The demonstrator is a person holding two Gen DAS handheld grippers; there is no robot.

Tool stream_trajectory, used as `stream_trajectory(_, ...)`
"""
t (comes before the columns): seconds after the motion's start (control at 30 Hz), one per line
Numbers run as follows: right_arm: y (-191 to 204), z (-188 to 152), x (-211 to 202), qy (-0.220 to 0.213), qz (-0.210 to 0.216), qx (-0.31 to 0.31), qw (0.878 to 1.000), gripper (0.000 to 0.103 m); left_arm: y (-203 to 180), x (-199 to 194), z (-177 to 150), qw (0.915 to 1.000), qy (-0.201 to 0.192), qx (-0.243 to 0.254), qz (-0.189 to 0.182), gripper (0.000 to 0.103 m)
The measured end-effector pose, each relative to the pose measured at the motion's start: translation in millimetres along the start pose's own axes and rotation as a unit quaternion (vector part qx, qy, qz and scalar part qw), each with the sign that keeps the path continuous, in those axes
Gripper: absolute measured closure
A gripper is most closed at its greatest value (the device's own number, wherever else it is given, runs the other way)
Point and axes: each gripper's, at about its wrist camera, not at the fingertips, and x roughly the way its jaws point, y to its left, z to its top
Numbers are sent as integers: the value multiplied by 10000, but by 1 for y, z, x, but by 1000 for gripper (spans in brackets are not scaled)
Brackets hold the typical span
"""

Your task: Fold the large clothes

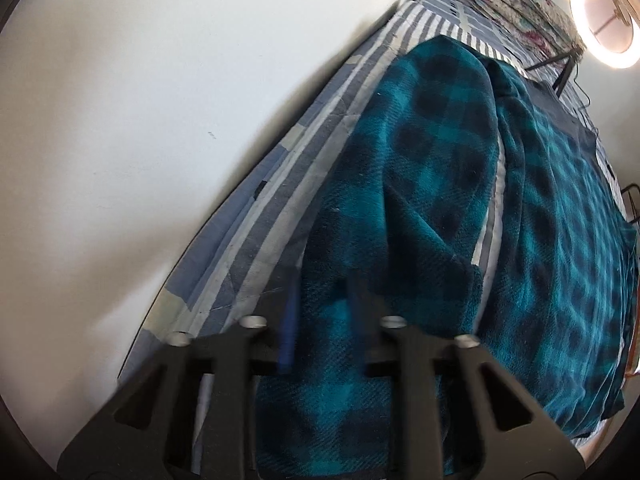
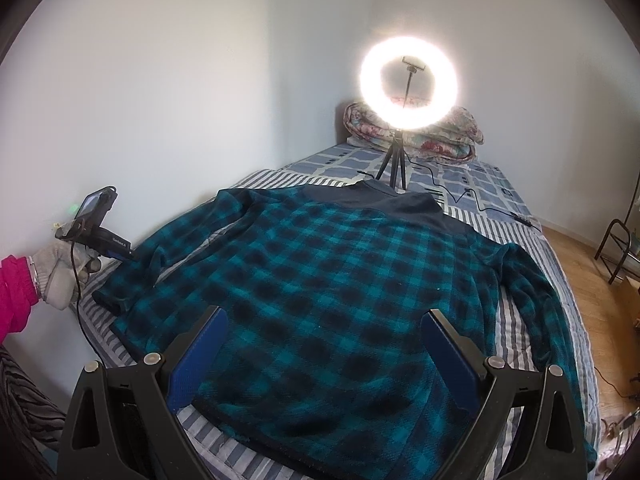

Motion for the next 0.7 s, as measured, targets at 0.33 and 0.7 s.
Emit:
stream_trajectory(0.33,0,0,19,394,254,135,9988,12,-62,-77,2,9899,-1164,530,-614,101)
stream_trajectory(0.7,-40,28,77,1118,1097,1099,9815,54,-196,-119,-75,9522,-1342,2587,-911,101)
